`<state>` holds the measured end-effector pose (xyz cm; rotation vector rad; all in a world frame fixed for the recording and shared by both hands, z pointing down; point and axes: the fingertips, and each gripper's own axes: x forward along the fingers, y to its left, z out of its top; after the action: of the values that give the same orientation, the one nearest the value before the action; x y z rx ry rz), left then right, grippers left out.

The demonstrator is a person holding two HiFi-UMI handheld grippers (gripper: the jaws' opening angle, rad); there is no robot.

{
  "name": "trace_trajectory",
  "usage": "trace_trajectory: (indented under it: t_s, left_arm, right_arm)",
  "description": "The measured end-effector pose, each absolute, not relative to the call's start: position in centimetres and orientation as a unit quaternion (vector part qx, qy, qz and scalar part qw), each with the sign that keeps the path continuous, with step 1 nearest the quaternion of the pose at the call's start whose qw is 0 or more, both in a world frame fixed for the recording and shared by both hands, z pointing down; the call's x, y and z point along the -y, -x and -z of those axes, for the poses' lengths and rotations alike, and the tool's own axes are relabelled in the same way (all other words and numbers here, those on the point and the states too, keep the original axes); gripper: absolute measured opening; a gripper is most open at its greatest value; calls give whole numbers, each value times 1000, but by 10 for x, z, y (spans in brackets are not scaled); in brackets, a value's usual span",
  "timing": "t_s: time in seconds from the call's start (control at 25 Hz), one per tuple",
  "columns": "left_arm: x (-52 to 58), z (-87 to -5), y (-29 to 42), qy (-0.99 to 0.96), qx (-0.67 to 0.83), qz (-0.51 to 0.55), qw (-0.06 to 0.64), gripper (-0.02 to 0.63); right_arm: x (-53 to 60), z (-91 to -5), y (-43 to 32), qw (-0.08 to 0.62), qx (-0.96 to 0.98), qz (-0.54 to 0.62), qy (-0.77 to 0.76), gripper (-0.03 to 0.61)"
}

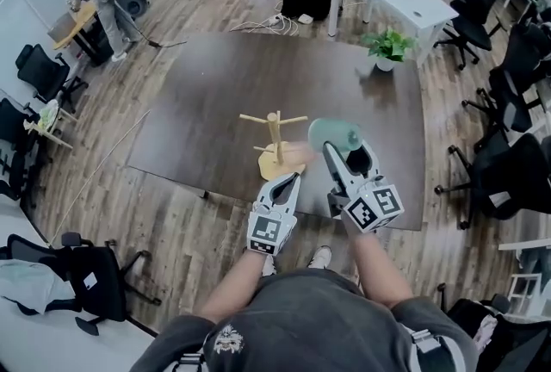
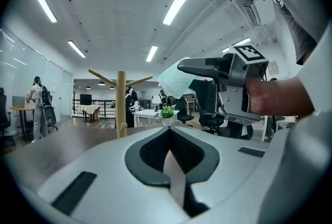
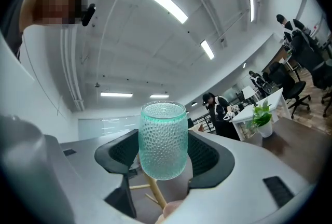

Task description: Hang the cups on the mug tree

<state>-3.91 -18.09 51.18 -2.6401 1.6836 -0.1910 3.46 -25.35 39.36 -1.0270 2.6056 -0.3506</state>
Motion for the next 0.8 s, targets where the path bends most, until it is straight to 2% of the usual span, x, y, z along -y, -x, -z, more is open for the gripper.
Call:
trace_trajectory:
  t_s: [0.8]
  left_arm:
    - [169, -501, 121, 789, -614, 35, -10, 6]
  right_arm:
    - [278, -410, 30, 175, -912, 221, 298, 313]
